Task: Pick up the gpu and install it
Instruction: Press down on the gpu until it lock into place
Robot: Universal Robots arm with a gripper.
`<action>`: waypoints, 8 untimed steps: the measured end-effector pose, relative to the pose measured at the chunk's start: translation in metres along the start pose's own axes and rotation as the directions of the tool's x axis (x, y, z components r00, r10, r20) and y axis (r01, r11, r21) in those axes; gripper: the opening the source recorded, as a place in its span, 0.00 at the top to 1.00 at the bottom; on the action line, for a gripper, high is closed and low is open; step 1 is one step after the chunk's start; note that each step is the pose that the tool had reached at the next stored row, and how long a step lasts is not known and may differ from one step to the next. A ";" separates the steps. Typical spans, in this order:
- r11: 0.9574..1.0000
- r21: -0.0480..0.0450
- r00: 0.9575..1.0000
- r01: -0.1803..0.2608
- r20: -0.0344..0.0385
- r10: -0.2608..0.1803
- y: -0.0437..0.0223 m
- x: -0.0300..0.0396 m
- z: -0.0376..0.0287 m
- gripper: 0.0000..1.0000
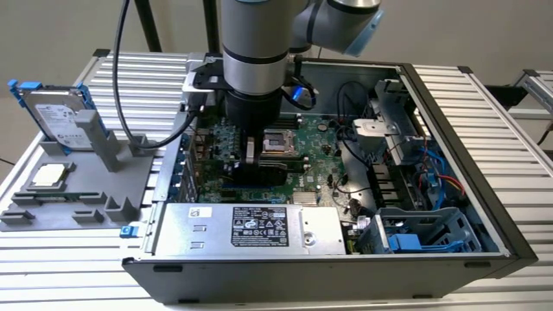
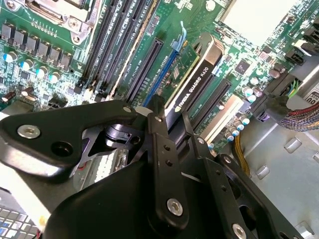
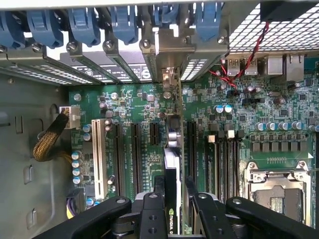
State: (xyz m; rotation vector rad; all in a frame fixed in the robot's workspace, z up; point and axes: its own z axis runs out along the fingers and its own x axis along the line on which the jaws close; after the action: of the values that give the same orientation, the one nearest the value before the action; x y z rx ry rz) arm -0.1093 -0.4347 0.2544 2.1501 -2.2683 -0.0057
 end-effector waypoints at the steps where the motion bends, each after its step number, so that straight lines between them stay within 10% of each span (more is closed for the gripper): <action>1: 1.000 0.000 1.000 0.000 0.000 0.000 0.0000 0.0000 0.0007 1.00; 8: 1.000 0.000 1.000 0.000 0.000 0.000 0.0001 0.0002 0.0024 1.00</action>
State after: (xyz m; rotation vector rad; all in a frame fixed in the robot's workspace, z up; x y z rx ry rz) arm -0.1095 -0.4349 0.2520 2.1499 -2.2685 -0.0061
